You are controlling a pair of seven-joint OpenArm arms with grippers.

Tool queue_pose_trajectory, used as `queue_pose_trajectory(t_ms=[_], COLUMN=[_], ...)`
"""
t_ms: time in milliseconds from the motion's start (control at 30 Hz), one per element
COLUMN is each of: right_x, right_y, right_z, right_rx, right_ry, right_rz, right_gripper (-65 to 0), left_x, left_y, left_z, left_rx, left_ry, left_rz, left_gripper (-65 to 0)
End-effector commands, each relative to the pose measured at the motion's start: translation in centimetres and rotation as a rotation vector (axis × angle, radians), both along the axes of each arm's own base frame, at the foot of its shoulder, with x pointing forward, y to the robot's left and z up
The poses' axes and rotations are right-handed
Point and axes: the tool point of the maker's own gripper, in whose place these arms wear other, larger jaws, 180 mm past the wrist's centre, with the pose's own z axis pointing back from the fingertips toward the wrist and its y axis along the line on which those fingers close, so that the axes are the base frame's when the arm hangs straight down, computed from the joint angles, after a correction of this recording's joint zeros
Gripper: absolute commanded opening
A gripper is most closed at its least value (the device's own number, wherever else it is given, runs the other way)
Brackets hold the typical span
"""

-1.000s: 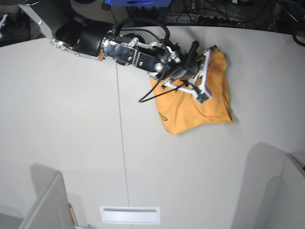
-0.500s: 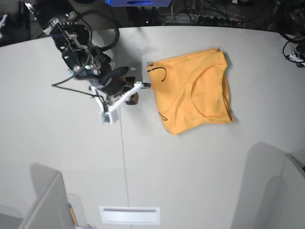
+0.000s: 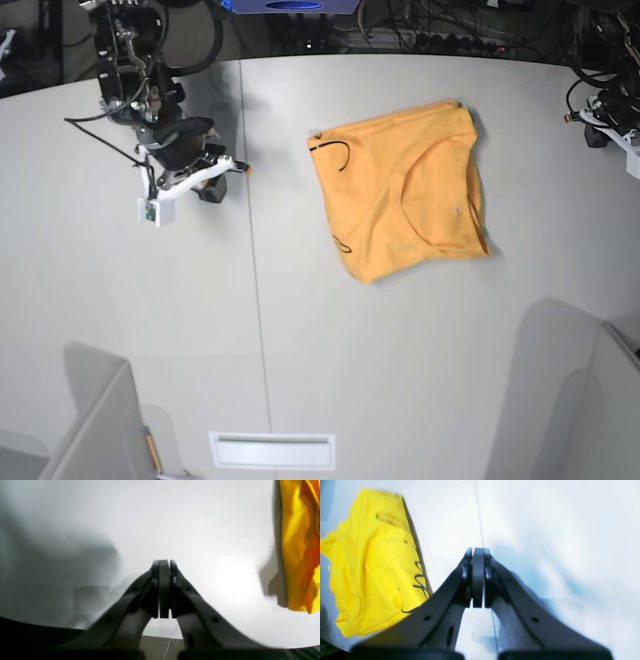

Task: Fold the T-shirt properly
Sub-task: 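Open the right gripper and withdraw it from the shirt, then grasp the shirt's collar edge with the left gripper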

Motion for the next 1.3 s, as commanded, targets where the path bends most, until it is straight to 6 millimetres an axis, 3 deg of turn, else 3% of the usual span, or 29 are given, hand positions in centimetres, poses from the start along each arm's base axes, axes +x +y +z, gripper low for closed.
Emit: queue_pose_trajectory(t_ms=[0, 300, 333, 500, 600, 700, 833, 1000, 1100, 1267], right_x=[0.6, 0.7, 0.7, 0.7, 0.5, 0.5, 0.5, 0.3, 0.2, -0.2], right_y=[0.0, 0.0, 0.0, 0.0, 0.1, 0.1, 0.0, 0.0, -0.1, -0.1], right_z=[1.0, 0.9, 0.9, 0.8, 0.7, 0.6, 0.6, 0.1, -0.1, -0.4], right_rx=[-0.001, -0.002, -0.002, -0.003, -0.002, -0.002, -0.005, -0.006, -0.009, -0.007], right_ry=[-0.042, -0.039, -0.039, -0.037, -0.033, -0.031, -0.031, -0.013, -0.010, 0.003], right_rz=[0.006, 0.007, 0.007, 0.005, 0.008, 0.009, 0.010, 0.007, 0.009, 0.009], right_gripper=[-65.0, -65.0, -65.0, -65.0, -65.0, -65.0, -65.0, -65.0, -65.0, -65.0], left_x=[0.7, 0.8, 0.8, 2.2, 3.3, 4.9, 6.1, 6.9, 7.1, 8.3], left_y=[0.4, 0.4, 0.3, -1.6, -3.3, -5.2, -9.0, -12.4, -13.3, -14.2], left_z=[1.1, 1.1, 1.1, 1.9, 2.7, 2.9, 0.9, -1.6, -2.5, -2.4], left_rx=[0.024, 0.022, 0.021, -0.114, -0.261, -0.336, -0.397, -0.389, -0.368, -0.398], left_ry=[-0.030, -0.034, -0.035, -0.134, -0.221, -0.260, -0.224, -0.169, -0.143, -0.170], left_rz=[-0.012, -0.013, -0.012, -0.023, -0.026, -0.054, -0.116, -0.148, -0.157, -0.151], left_gripper=[-65.0, -65.0, -61.7, -18.6, 0.0, 0.0, 0.0, 0.0, 0.0, 0.0])
